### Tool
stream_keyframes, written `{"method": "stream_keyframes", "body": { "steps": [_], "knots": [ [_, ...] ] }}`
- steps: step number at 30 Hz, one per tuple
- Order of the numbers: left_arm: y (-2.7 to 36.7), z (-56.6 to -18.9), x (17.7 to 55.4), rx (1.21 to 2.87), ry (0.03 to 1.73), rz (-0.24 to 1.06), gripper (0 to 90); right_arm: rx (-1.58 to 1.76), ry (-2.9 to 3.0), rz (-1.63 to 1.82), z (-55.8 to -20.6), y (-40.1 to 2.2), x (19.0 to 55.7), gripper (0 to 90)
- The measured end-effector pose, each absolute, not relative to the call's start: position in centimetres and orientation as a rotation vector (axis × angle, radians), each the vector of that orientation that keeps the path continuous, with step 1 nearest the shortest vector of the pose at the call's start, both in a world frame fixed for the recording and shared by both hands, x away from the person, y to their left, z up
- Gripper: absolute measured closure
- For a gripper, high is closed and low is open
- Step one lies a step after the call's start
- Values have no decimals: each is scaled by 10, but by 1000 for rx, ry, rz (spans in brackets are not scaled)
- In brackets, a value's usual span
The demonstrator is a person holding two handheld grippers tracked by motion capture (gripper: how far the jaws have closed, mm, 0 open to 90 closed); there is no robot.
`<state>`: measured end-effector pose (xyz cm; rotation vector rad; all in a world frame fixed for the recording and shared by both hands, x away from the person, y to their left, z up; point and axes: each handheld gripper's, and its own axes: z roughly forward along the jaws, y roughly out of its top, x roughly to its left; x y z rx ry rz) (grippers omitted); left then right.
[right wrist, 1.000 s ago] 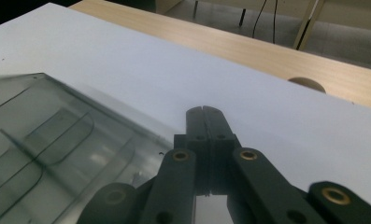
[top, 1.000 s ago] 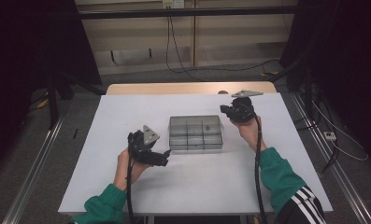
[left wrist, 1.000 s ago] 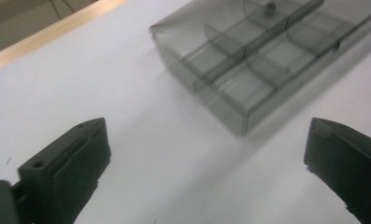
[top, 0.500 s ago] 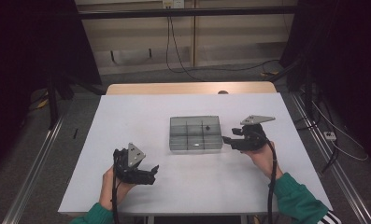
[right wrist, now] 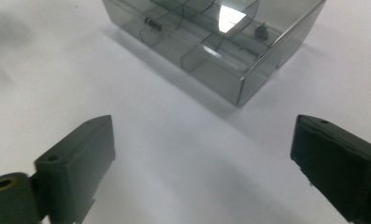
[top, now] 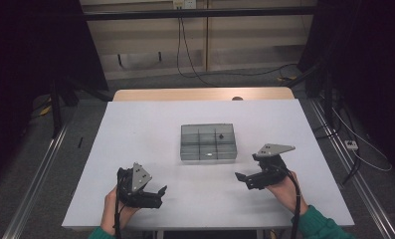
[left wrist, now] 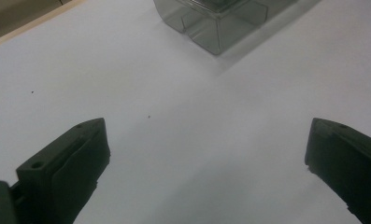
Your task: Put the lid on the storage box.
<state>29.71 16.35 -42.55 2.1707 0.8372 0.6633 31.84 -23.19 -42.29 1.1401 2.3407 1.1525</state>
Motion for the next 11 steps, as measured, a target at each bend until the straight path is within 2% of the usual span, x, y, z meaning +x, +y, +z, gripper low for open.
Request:
{"method": "stream_keyframes", "body": {
  "steps": [4,11],
  "knots": [
    [165,-428,291,2169,831,657,0,1135,2338,1167,-425,-233,303,2],
    [167,-433,281,2176,830,648,0,1118,2303,1186,-428,-240,278,0]
  ]
}}
